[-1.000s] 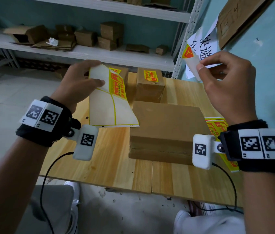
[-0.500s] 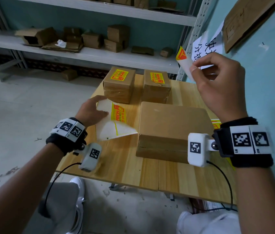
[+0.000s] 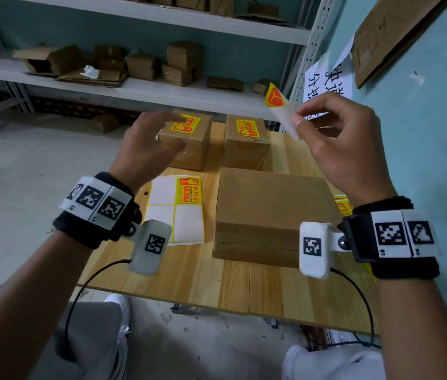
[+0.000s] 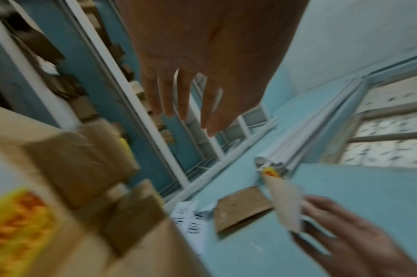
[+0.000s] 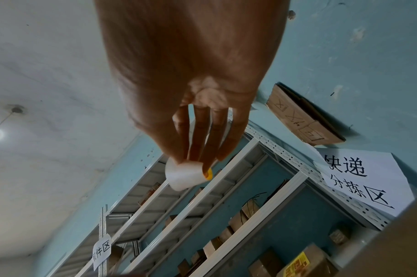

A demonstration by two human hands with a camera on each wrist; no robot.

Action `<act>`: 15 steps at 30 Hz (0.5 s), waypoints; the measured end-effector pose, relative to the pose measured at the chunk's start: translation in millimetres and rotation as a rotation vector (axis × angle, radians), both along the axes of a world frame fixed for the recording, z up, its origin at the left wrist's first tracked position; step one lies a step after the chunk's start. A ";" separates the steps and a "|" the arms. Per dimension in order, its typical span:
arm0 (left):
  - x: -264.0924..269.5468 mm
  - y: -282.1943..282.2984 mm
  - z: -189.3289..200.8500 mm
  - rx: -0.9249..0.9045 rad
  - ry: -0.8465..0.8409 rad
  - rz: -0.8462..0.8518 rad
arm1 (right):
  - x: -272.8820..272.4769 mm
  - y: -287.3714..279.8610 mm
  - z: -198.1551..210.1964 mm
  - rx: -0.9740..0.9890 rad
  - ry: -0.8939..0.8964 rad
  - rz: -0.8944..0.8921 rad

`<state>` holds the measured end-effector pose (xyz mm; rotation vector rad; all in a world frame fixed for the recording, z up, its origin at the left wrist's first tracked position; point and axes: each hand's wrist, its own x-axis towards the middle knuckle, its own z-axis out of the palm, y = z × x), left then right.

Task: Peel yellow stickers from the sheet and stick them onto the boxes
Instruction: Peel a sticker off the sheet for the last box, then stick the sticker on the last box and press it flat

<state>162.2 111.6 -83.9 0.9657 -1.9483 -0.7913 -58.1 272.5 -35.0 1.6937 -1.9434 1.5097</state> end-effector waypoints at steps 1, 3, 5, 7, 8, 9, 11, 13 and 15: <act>-3.8 7.1 8.5 0.001 0.053 -0.050 | 1.6 0.9 0.3 0.010 0.004 0.027; -12.9 20.9 23.1 -0.021 0.110 -0.132 | 5.3 2.7 -0.6 0.033 0.031 0.079; -22.1 31.0 33.2 -0.067 0.118 -0.178 | 8.7 4.6 -2.1 0.063 0.054 0.130; -29.6 34.3 38.8 -0.115 0.100 -0.217 | 11.7 5.9 -3.3 0.103 0.074 0.177; -33.2 34.6 40.5 -0.135 0.081 -0.235 | 12.7 6.1 -4.0 0.122 0.084 0.199; -36.8 34.5 41.2 -0.162 0.055 -0.249 | 13.6 6.5 -4.6 0.139 0.095 0.215; -43.1 34.0 42.1 -0.237 0.017 -0.268 | 13.9 6.2 -6.2 0.162 0.114 0.233; -47.4 34.3 42.7 -0.296 -0.002 -0.277 | 12.6 6.3 -8.1 0.185 0.128 0.230; -50.8 35.0 43.1 -0.320 -0.010 -0.296 | 9.4 6.9 -10.1 0.199 0.133 0.220</act>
